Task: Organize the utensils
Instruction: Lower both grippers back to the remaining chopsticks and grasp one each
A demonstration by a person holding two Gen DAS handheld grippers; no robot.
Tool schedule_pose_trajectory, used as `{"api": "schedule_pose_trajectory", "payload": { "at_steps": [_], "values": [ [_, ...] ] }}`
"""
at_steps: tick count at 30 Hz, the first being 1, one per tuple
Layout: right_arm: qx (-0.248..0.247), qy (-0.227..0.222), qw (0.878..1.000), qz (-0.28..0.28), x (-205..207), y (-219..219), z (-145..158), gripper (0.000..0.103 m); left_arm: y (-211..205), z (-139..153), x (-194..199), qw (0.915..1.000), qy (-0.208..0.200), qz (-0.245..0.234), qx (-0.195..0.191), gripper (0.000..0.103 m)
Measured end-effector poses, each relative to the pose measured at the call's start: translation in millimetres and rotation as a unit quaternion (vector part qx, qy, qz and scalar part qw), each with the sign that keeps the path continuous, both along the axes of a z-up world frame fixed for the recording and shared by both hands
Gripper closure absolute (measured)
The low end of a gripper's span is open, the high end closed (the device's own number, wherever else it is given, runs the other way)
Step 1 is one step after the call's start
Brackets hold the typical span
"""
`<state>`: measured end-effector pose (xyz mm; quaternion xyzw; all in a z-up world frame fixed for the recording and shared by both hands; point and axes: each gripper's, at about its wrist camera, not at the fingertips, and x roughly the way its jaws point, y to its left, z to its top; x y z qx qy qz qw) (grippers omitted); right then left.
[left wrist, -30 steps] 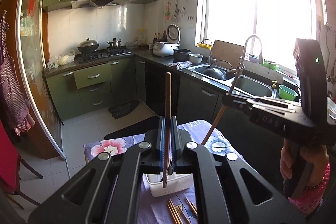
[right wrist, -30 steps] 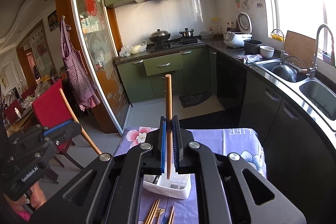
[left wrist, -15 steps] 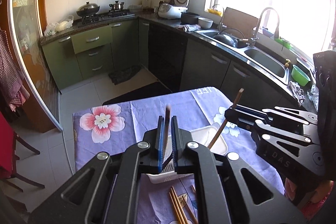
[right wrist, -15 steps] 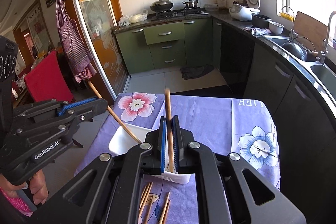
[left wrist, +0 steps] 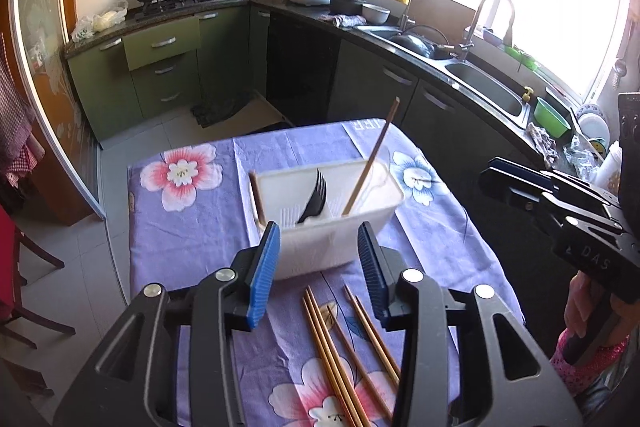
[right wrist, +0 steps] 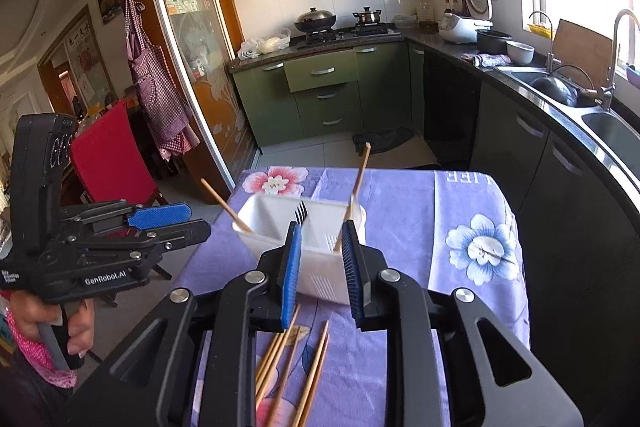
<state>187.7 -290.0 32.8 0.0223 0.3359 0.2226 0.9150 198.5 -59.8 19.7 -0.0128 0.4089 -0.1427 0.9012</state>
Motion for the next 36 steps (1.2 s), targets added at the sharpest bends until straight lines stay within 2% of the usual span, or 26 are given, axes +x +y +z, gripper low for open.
{"api": "schedule_pose_trajectory", "payload": {
  "at_steps": [2,5,9,12,14,20,29,33,34,36],
  "values": [
    [-0.002,0.017,1.0,-0.005,-15,-13,-21,0.081,-1,-25,-8,0.9995,0.031,-0.006,-0.004,0.064],
    [-0.002,0.055,0.998,-0.014,-32,-28,-62,0.073,-4,-70,-15,0.9961,0.087,-0.009,-0.012,0.064],
    [0.005,0.112,0.993,-0.02,-37,-40,-111,0.073,-5,-129,-9,0.9867,0.161,0.003,-0.019,0.067],
    [0.013,0.139,0.99,-0.022,-38,-45,-135,0.073,-7,-158,-1,0.9817,0.19,0.017,-0.004,0.076],
    [0.019,0.147,0.989,-0.022,-41,-48,-147,0.073,-7,-170,3,0.9794,0.201,0.023,0.002,0.077],
    [0.03,0.163,0.986,-0.023,-40,-50,-163,0.073,-12,-184,8,0.9771,0.209,0.033,0.02,0.079],
    [0.039,0.175,0.984,-0.019,-32,-47,-172,0.073,-14,-187,14,0.9748,0.217,0.036,0.039,0.079],
    [0.038,0.179,0.983,-0.015,-28,-44,-171,0.073,-21,-190,14,0.9747,0.213,0.034,0.059,0.079],
    [0.037,0.179,0.983,-0.015,-28,-44,-172,0.073,-22,-190,14,0.9748,0.211,0.034,0.063,0.08],
    [0.033,0.181,0.983,-0.011,-28,-41,-173,0.073,-24,-191,14,0.9747,0.207,0.037,0.076,0.091]
  ]
}}
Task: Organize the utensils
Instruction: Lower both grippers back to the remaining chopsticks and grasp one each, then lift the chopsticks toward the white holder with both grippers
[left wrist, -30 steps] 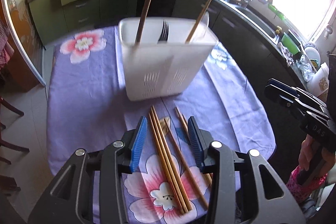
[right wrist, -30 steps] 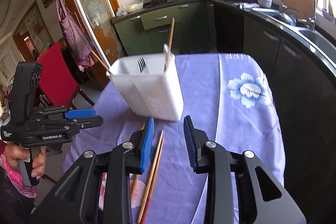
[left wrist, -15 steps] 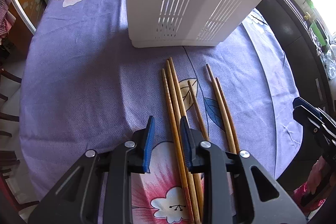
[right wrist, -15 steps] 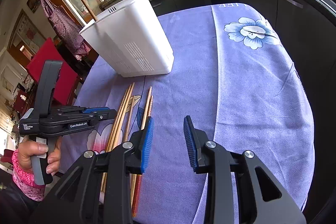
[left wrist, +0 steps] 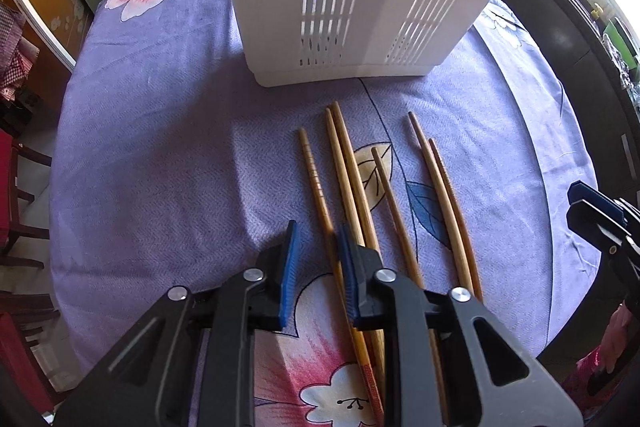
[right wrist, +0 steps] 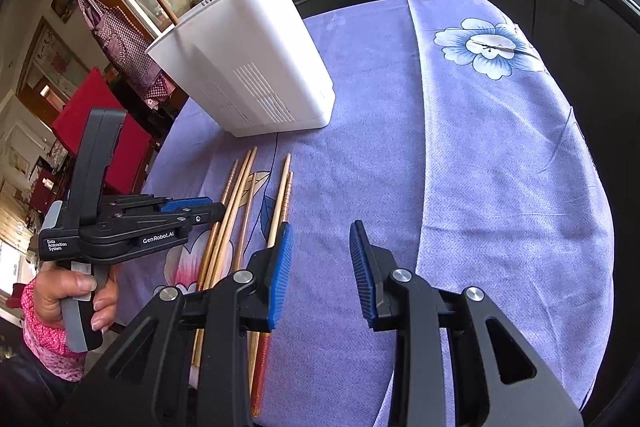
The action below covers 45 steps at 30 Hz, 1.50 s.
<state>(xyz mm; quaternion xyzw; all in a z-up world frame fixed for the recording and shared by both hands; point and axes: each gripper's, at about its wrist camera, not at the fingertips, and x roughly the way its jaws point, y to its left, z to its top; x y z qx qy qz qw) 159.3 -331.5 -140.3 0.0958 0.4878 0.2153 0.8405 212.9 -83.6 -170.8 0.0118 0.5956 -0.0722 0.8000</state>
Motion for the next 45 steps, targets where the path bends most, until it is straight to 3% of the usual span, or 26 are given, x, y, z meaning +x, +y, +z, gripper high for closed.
{"api": "schedule_pose_trajectory", "payload": {
  "at_steps": [5,9,15,26,31,38,45],
  "values": [
    [-0.022,0.012,0.999,0.035,5,22,-8,0.073,2,-2,1,1.0,-0.001,0.001,0.0,0.097],
    [-0.024,0.047,0.996,0.071,18,45,-23,0.073,13,0,0,1.0,-0.002,0.005,0.0,0.097],
    [-0.053,0.082,0.992,0.076,40,69,-42,0.075,24,-1,-1,0.9999,-0.005,0.008,-0.01,0.097],
    [-0.159,0.047,0.983,0.078,37,101,-41,0.081,25,-1,-4,0.9998,-0.014,0.0,-0.014,0.096],
    [-0.217,0.025,0.971,0.1,27,129,-44,0.087,16,0,-8,0.9995,-0.027,-0.008,0.014,0.096],
    [-0.205,0.035,0.972,0.108,34,141,-44,0.096,13,0,-7,0.9995,-0.016,-0.023,0.012,0.097],
    [-0.17,0.031,0.98,0.093,45,118,-36,0.096,19,2,-2,0.9997,-0.006,-0.022,-0.004,0.097]
  ]
}}
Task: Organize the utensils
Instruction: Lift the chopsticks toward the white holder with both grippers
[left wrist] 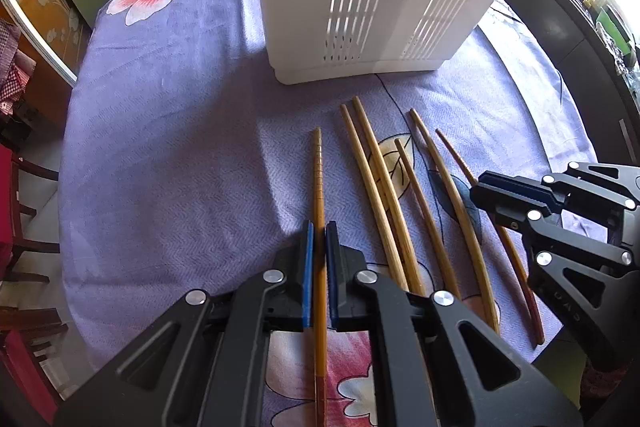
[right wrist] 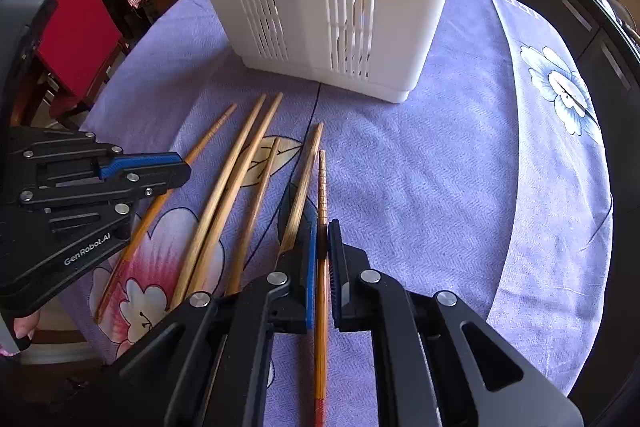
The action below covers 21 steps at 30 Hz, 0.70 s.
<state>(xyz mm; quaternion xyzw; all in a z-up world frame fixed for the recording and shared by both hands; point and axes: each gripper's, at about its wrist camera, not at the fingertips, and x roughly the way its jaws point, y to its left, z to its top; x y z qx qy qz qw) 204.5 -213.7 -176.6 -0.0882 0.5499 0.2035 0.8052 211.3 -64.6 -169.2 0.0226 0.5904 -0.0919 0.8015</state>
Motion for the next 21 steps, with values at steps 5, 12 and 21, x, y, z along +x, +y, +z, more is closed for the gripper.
{"api": "schedule_pose_trajectory", "payload": {
  "at_steps": [5,12,21],
  "values": [
    [0.037,-0.037,0.999,-0.012,-4,-21,39,0.096,7,30,-6,0.9993,-0.034,0.002,-0.016,0.097],
    [0.084,-0.104,0.991,-0.029,-28,-51,104,0.096,17,93,-27,0.9945,-0.101,-0.002,-0.03,0.097],
    [0.103,-0.14,0.984,-0.039,-66,-73,135,0.096,19,128,-52,0.9892,-0.145,-0.011,-0.022,0.097]
  ]
}}
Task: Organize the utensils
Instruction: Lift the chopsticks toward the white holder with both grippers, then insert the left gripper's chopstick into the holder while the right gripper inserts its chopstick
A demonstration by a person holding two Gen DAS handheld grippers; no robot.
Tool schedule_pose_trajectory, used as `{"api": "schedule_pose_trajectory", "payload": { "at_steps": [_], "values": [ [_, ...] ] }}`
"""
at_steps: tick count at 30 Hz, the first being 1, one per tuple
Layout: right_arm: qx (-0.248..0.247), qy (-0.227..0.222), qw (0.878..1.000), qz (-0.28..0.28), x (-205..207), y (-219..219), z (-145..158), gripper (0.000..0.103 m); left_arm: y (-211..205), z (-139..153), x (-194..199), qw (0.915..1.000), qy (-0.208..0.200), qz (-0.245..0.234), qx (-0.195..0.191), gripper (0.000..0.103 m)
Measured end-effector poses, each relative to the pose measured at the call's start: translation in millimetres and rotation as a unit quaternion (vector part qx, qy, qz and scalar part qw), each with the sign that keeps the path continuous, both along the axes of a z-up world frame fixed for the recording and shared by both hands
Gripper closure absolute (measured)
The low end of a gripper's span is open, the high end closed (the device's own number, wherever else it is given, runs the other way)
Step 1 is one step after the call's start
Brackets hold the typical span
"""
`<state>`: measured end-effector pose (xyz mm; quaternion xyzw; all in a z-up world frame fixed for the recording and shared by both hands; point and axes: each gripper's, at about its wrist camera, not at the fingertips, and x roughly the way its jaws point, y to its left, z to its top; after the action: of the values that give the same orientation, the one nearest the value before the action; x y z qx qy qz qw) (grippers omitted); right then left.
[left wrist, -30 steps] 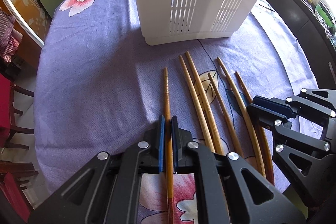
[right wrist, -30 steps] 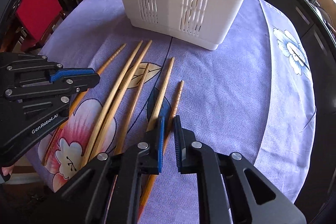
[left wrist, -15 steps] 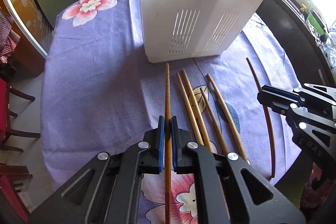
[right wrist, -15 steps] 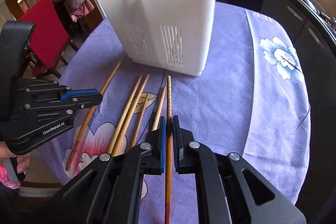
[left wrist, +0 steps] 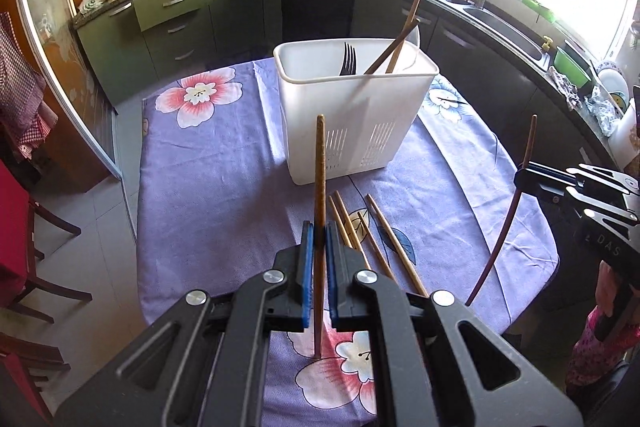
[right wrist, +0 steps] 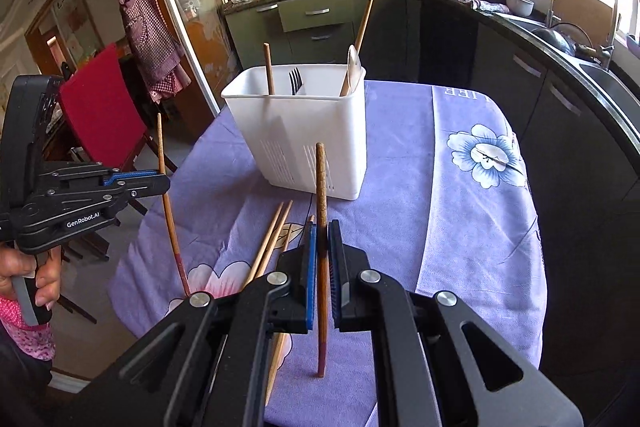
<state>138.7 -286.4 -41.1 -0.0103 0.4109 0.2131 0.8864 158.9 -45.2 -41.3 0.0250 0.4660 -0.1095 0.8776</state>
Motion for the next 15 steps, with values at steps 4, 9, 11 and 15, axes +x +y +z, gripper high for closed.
{"api": "schedule_pose_trajectory", "payload": {
  "at_steps": [4,9,11,15],
  "values": [
    [0.006,-0.003,1.0,-0.002,-6,-4,1,0.096,2,5,-6,1.0,-0.006,0.0,0.001,0.097],
    [0.013,-0.016,1.0,-0.003,-9,-6,9,0.096,2,14,-12,0.9998,-0.017,-0.002,0.005,0.097],
    [0.016,-0.022,1.0,-0.005,-9,-7,15,0.096,3,17,-13,0.9998,-0.02,-0.002,0.005,0.097],
    [0.02,-0.032,0.999,-0.007,-6,-7,25,0.096,5,20,-10,0.9998,-0.022,-0.001,0.0,0.097]
  ]
}}
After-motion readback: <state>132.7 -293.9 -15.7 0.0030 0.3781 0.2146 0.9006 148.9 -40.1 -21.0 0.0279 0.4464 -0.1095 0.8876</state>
